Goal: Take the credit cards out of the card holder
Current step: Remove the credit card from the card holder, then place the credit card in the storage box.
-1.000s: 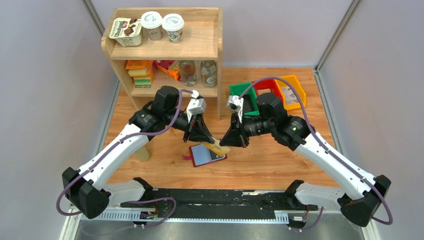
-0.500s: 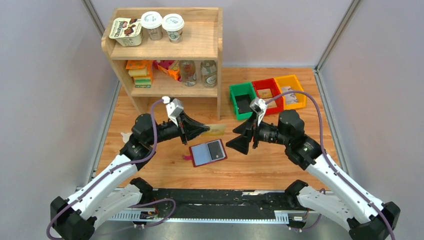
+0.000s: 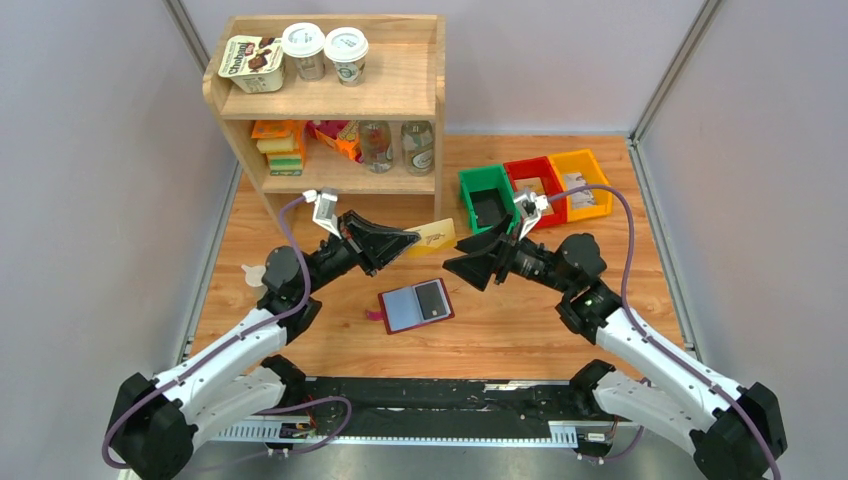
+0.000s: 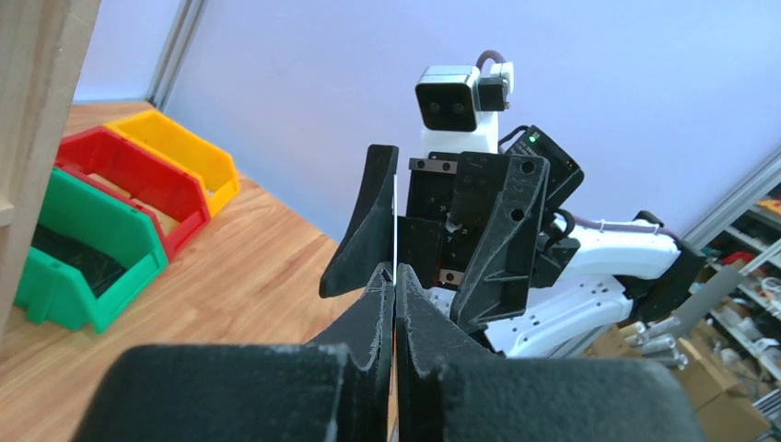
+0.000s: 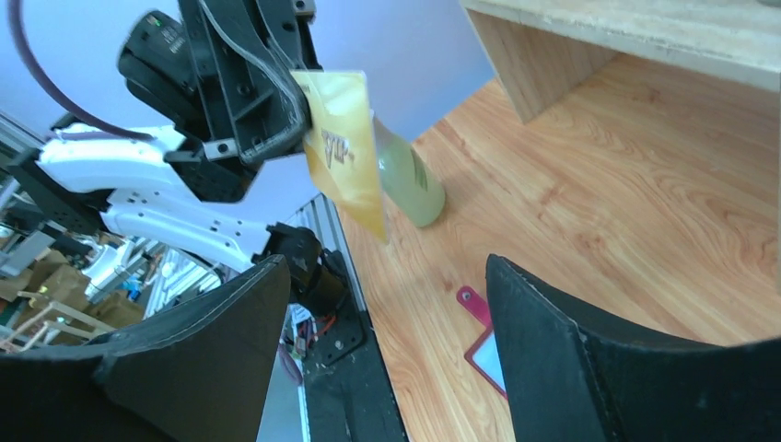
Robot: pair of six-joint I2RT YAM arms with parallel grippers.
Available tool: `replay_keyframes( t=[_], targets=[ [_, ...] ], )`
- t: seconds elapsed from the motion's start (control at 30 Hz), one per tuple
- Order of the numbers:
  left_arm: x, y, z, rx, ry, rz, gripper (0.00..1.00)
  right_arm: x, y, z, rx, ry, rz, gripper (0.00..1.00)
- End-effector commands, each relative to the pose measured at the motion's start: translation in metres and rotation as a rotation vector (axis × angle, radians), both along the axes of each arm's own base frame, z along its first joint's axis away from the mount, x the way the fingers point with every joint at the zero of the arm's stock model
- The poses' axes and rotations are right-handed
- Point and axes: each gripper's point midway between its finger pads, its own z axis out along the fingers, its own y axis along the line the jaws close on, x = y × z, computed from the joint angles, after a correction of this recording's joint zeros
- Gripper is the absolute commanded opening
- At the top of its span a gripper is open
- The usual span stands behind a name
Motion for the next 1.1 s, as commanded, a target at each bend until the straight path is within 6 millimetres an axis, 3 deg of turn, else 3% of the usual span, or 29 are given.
replay_keyframes(
  t=[0.0, 0.13, 0.27, 0.4, 0.5, 0.63, 0.67, 0.7, 0.73, 0.77, 0.8, 0.83, 0.87, 0.9, 0.93, 0.97, 1.0, 1.03, 1.07],
  targets=[
    [-0.008, 0.002, 0.024, -0.1, -0.027, -0.037, 0.0, 0.001, 0.001, 0.049, 0.164, -0.095, 0.017, 0.79],
    [-0.007, 0.001, 0.022, -0.1, -0.016, -0.037, 0.0, 0.002, 0.006, 0.061, 0.191, -0.102, 0.043, 0.67],
    [-0.006, -0.003, 0.019, -0.089, -0.007, -0.054, 0.0, 0.006, 0.007, 0.064, 0.208, -0.095, 0.058, 0.39],
    [-0.005, -0.004, 0.015, -0.084, 0.008, -0.057, 0.0, 0.007, 0.006, 0.072, 0.241, -0.101, 0.083, 0.24],
    [-0.002, -0.005, 0.009, -0.078, 0.031, -0.055, 0.0, 0.008, 0.004, 0.076, 0.241, -0.122, 0.084, 0.0],
    [0.008, -0.004, 0.001, -0.058, 0.078, -0.007, 0.03, 0.016, -0.002, 0.07, 0.202, -0.123, 0.064, 0.0],
    [0.012, -0.004, -0.003, -0.025, 0.096, 0.017, 0.15, 0.022, -0.004, 0.063, 0.173, -0.104, 0.044, 0.0],
    [0.019, -0.001, -0.006, -0.004, 0.1, 0.054, 0.22, 0.027, -0.009, 0.061, 0.158, -0.107, 0.017, 0.0],
    [0.023, 0.002, -0.012, 0.063, 0.114, 0.093, 0.35, 0.036, -0.015, 0.051, 0.119, -0.075, -0.022, 0.0],
    [0.034, 0.007, -0.035, 0.162, 0.169, 0.157, 0.4, 0.046, -0.024, 0.046, 0.089, -0.059, -0.07, 0.0],
    [0.036, 0.014, -0.023, 0.182, 0.138, 0.199, 0.48, 0.057, -0.033, 0.037, 0.043, -0.035, -0.122, 0.0],
    [0.047, 0.026, -0.046, 0.299, 0.179, 0.287, 0.52, 0.067, -0.043, 0.026, -0.014, -0.002, -0.176, 0.0],
    [0.05, 0.033, -0.033, 0.318, 0.161, 0.334, 0.59, 0.081, -0.056, 0.021, -0.061, 0.021, -0.252, 0.0],
    [0.058, 0.052, -0.059, 0.444, 0.216, 0.428, 0.6, 0.09, -0.067, 0.014, -0.124, 0.043, -0.306, 0.0],
    [0.066, 0.066, -0.052, 0.478, 0.226, 0.51, 0.63, 0.102, -0.082, 0.004, -0.185, 0.079, -0.379, 0.0],
    [0.067, 0.08, -0.069, 0.575, 0.261, 0.557, 0.67, 0.116, -0.099, -0.004, -0.243, 0.116, -0.463, 0.0],
    [0.072, 0.093, -0.064, 0.603, 0.27, 0.627, 0.68, 0.127, -0.113, -0.011, -0.291, 0.138, -0.526, 0.0],
    [0.071, 0.104, -0.076, 0.675, 0.297, 0.654, 0.68, 0.14, -0.13, -0.019, -0.341, 0.179, -0.607, 0.0],
    [0.073, 0.115, -0.073, 0.699, 0.306, 0.701, 0.68, 0.15, -0.146, -0.024, -0.381, 0.208, -0.682, 0.0]
  ],
)
